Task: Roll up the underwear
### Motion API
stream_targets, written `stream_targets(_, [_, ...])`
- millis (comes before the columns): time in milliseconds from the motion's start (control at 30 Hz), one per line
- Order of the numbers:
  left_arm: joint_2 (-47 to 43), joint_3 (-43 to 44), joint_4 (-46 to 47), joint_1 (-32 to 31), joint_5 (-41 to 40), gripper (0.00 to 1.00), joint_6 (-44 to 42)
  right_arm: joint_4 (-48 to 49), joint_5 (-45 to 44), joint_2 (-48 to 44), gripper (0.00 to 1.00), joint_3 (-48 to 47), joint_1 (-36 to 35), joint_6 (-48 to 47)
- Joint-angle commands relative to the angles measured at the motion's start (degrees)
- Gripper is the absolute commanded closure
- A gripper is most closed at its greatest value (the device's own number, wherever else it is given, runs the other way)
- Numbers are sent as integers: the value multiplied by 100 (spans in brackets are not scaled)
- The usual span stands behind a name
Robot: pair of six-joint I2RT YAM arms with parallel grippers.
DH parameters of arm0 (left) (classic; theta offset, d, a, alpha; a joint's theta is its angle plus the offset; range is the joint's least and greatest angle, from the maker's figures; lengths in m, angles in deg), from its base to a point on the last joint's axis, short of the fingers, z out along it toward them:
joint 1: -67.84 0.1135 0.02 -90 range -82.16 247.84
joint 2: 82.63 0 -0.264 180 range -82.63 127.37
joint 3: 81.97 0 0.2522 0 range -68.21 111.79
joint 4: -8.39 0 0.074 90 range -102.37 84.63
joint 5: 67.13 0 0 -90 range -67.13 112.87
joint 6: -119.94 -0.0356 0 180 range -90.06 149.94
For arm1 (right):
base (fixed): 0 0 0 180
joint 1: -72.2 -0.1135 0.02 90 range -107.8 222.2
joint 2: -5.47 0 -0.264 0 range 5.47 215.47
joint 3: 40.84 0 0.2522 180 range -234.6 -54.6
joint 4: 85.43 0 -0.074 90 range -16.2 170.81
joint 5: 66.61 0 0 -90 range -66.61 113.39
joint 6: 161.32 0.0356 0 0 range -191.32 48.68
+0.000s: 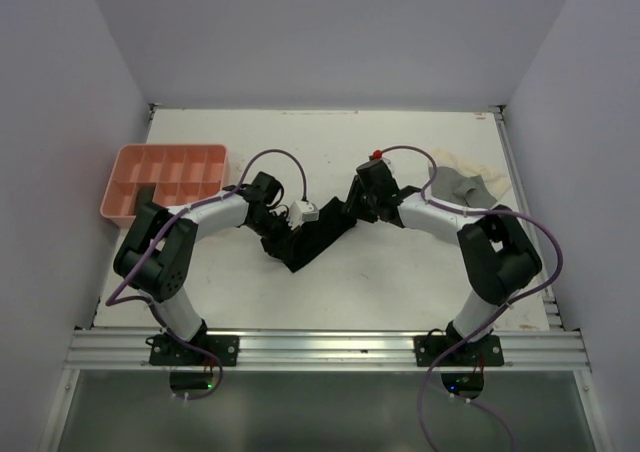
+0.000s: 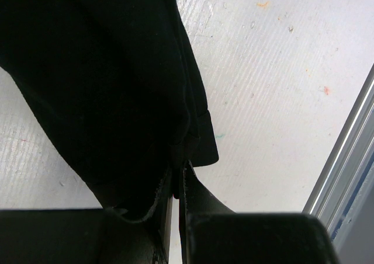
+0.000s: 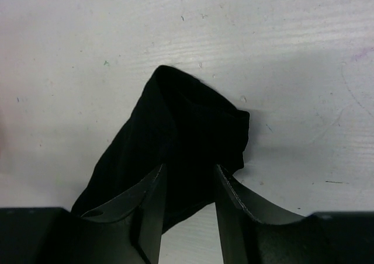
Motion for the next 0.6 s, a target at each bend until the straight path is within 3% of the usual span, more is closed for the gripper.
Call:
stream_targets(0, [460, -376, -66, -88, -1047, 91, -345, -124, 190, 31, 59, -151, 17, 164])
stream_targets(567, [504, -367, -65, -88, -1038, 91, -345, -300, 304, 110, 65, -178, 17, 173])
